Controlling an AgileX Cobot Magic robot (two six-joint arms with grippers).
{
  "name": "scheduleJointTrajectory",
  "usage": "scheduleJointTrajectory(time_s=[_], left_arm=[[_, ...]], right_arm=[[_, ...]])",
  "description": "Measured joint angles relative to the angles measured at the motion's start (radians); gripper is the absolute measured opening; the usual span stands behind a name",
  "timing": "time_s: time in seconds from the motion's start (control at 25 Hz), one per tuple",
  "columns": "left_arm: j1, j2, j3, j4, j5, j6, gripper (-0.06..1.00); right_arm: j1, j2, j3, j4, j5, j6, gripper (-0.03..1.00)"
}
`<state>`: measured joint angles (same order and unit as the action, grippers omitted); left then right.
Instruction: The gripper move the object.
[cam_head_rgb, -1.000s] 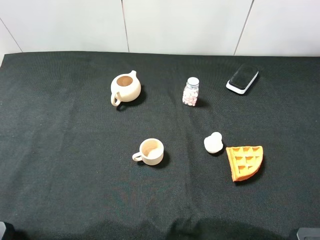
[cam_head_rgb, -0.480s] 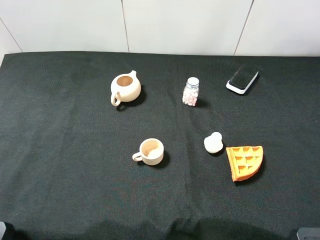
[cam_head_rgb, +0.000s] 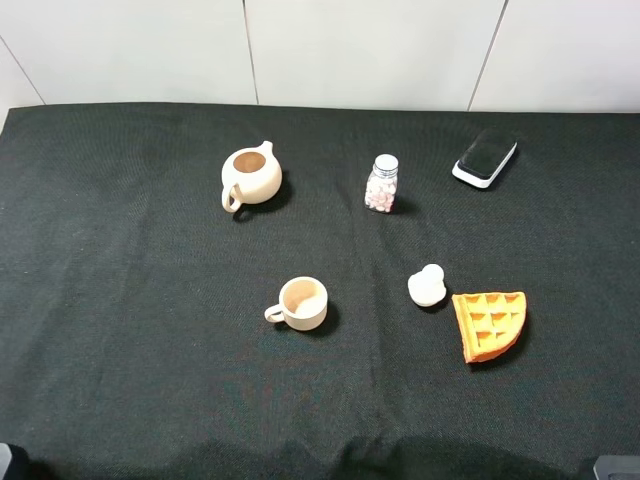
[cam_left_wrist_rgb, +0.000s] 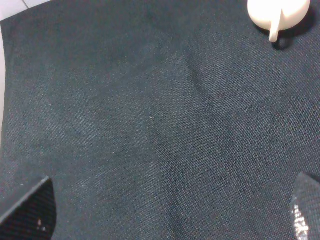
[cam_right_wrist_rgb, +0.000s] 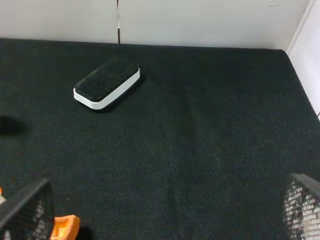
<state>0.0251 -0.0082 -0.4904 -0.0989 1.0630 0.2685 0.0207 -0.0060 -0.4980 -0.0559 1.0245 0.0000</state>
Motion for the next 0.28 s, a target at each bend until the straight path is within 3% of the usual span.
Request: scheduleJointTrajectory(time_s=[0.28], left_arm=[[0.000, 0.000, 0.000, 0.000, 0.000, 0.003, 0.99]], right_arm=[[0.000, 0.000, 0.000, 0.000, 0.000, 0.000, 0.69]])
